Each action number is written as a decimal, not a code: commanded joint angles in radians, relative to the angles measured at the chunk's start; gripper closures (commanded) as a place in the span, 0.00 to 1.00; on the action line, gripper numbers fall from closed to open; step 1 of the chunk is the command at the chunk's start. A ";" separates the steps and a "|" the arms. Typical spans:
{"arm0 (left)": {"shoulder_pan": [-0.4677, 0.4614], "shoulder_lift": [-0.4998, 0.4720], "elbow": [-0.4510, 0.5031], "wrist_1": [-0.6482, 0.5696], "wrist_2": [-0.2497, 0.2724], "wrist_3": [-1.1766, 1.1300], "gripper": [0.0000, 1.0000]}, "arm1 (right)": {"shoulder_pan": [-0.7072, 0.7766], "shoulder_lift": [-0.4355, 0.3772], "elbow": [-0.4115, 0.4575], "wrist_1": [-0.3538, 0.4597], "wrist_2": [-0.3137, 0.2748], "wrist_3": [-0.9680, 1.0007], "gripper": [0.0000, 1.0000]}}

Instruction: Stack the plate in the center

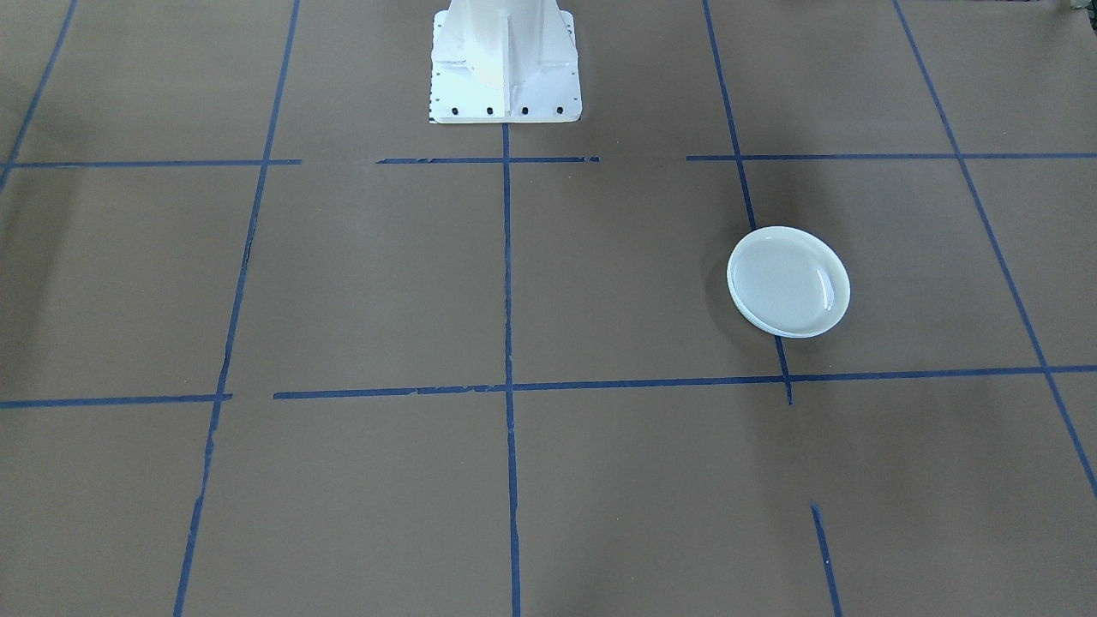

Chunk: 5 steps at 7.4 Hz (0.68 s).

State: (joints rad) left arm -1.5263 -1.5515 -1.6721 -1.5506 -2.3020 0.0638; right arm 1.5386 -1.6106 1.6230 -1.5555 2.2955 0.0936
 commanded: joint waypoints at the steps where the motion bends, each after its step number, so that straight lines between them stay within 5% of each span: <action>1: -0.015 0.004 -0.008 0.011 0.006 0.034 0.00 | 0.002 0.000 0.000 0.000 -0.001 0.000 0.00; 5: -0.009 0.007 0.014 0.010 0.000 0.028 0.00 | 0.000 0.000 0.000 0.000 0.001 -0.002 0.00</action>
State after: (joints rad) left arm -1.5362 -1.5467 -1.6625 -1.5406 -2.3021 0.0925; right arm 1.5387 -1.6106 1.6229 -1.5554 2.2958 0.0926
